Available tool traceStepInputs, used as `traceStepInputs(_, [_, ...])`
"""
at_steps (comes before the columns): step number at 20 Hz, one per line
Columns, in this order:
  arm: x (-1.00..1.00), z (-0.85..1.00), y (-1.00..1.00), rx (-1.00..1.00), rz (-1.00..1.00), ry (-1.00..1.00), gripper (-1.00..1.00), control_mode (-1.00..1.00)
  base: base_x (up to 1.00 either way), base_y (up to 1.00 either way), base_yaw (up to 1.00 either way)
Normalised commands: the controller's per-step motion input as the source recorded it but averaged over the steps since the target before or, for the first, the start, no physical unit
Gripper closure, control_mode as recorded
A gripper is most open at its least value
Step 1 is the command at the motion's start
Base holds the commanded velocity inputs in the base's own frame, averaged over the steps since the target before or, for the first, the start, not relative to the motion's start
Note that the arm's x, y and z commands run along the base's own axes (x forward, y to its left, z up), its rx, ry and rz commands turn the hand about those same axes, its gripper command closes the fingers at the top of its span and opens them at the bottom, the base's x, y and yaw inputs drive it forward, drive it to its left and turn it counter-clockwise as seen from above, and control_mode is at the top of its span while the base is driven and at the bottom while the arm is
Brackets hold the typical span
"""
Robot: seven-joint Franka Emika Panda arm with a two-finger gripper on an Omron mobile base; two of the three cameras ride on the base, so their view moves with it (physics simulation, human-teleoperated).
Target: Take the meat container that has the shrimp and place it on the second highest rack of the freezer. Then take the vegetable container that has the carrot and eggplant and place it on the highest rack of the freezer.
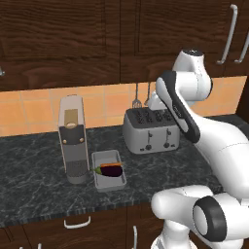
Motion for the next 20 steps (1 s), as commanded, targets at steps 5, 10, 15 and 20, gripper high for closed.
traceStepInputs(5, [-0.32,-0.12,-0.62,0.02,-0.08,0.0,-1.0,-1.0,0.0,0.0,0.0])
traceStepInputs(10, [-0.45,-0.28,-1.0,0.11,-0.34,0.04,-1.0,-1.0,0.0,0.0,0.0])
traceStepInputs(15, [-0.07,-0.35,-1.0,0.16,-0.35,0.05,-1.0,-1.0,0.0,0.0,0.0])
traceStepInputs(20, [-0.01,-0.41,-1.0,0.18,-0.32,0.07,-1.0,-1.0,0.0,0.0,0.0])
